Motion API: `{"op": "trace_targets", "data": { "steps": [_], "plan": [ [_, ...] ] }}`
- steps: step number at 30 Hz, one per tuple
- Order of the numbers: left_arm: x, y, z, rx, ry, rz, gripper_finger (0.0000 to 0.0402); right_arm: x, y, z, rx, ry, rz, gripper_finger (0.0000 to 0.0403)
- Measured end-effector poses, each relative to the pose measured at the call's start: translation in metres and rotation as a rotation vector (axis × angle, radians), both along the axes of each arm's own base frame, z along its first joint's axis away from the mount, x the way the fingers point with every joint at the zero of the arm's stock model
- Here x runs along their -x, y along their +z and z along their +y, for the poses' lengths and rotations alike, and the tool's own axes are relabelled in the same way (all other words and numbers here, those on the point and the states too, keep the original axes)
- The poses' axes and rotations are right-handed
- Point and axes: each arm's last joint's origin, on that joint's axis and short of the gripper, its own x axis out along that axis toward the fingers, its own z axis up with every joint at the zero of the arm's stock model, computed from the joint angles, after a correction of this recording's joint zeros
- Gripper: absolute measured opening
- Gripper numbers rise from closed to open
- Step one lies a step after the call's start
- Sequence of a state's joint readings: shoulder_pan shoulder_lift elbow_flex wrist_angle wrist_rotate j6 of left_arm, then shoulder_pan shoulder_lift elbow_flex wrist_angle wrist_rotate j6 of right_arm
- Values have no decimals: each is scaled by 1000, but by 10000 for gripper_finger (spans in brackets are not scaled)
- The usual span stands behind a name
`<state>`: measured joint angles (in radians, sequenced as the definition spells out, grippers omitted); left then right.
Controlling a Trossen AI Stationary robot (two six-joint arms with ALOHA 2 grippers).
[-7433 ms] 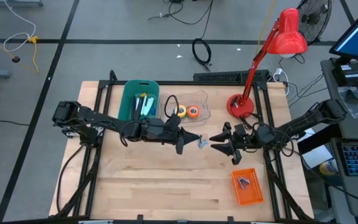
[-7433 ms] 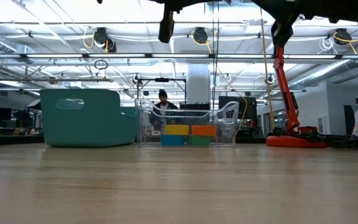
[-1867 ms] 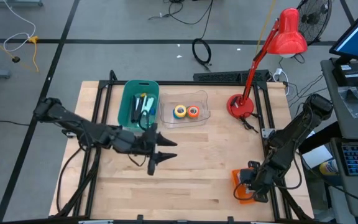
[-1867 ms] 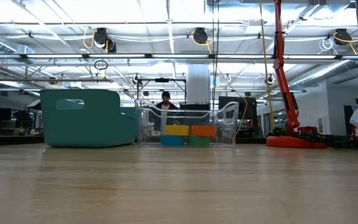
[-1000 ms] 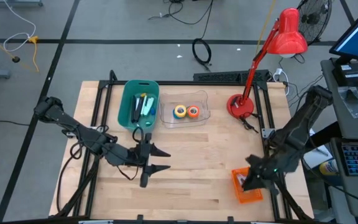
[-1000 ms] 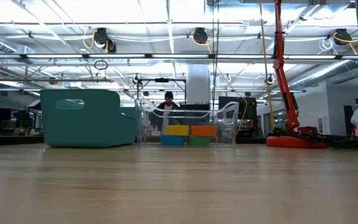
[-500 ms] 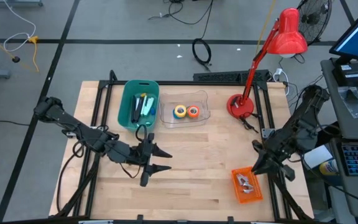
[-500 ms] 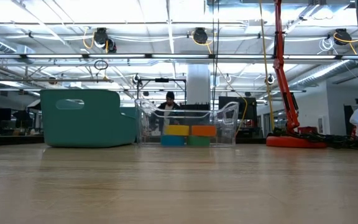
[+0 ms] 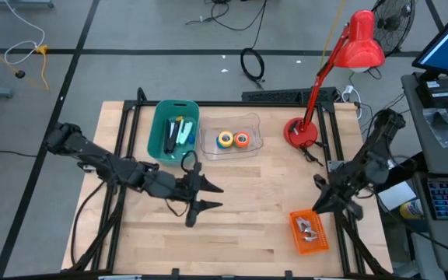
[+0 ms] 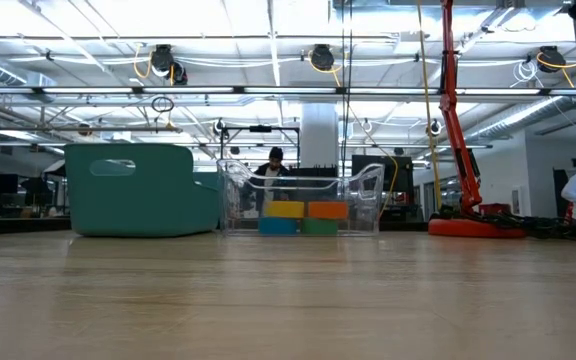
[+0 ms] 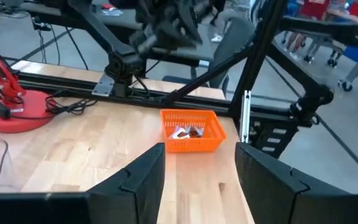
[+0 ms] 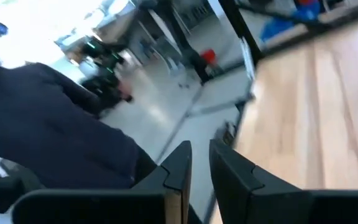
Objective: Pick and place Stapler, Stapler remover, tape
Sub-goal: Return to Home Position
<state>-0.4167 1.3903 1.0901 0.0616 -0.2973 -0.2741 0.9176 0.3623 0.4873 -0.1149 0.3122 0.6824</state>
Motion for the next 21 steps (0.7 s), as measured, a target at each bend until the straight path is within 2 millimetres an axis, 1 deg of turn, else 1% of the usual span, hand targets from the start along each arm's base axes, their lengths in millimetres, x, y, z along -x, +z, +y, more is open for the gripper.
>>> {"op": "trace_targets", "data": {
  "steps": [2,7,9,12,15,18,21],
  "plan": [
    [-3,-1,7,-11,-9,14,198,5,5,-7,-15,3,-59,50],
    [-5,-6,18,-5,30,64,198,16,17,-21,-46,-21,-206,50],
    [-6,-7,22,-1,44,74,198,16,20,-23,-40,-57,-246,50],
    [-4,-2,29,6,55,55,198,14,21,-21,-3,-72,-276,50],
    [-8,-2,38,42,7,19,198,10,19,-18,34,-83,-268,50],
    [-10,-18,47,88,-60,-59,198,5,16,-15,39,-84,-228,50],
    [-7,-43,58,130,-66,-127,198,1,8,-12,28,-64,-144,50]
  ]
}}
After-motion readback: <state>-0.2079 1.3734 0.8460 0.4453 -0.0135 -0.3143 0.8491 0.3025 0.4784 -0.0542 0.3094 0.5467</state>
